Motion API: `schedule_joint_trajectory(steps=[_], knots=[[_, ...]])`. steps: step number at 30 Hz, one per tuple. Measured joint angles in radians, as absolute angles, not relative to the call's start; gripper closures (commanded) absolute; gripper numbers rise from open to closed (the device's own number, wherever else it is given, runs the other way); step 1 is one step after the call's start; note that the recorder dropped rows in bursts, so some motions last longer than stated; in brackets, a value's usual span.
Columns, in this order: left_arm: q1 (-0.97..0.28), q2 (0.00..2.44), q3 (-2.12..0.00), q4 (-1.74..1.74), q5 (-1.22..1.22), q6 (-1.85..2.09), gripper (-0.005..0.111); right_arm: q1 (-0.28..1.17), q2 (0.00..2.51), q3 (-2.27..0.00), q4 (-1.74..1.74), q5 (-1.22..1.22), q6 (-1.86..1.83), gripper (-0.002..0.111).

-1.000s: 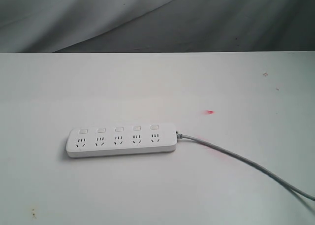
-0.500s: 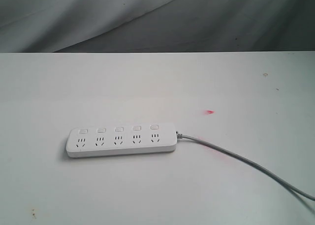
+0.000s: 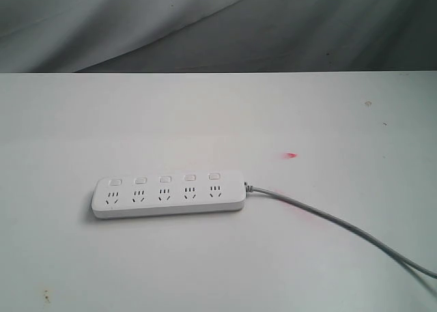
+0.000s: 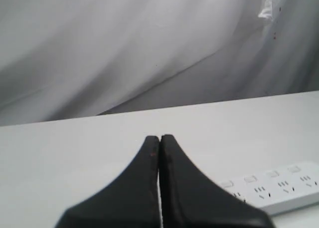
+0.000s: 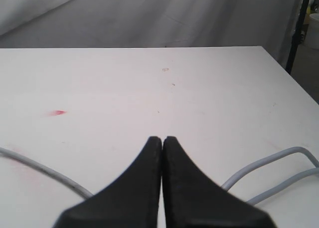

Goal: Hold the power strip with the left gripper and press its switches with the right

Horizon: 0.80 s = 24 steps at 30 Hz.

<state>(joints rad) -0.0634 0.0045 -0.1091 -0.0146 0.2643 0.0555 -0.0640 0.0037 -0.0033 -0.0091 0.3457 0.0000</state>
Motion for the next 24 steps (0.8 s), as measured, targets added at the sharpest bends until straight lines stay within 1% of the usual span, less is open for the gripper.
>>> schedule_joint_trajectory(steps=[9,24], knots=[[-0.063,0.005,-0.004,-0.011,0.276,0.056,0.106,-0.064,0.004,-0.003,-0.009,0.346,0.0,0.108],[-0.063,0.005,-0.004,-0.008,0.283,0.056,0.106,-0.064,0.004,-0.003,-0.009,0.346,0.0,0.108]])
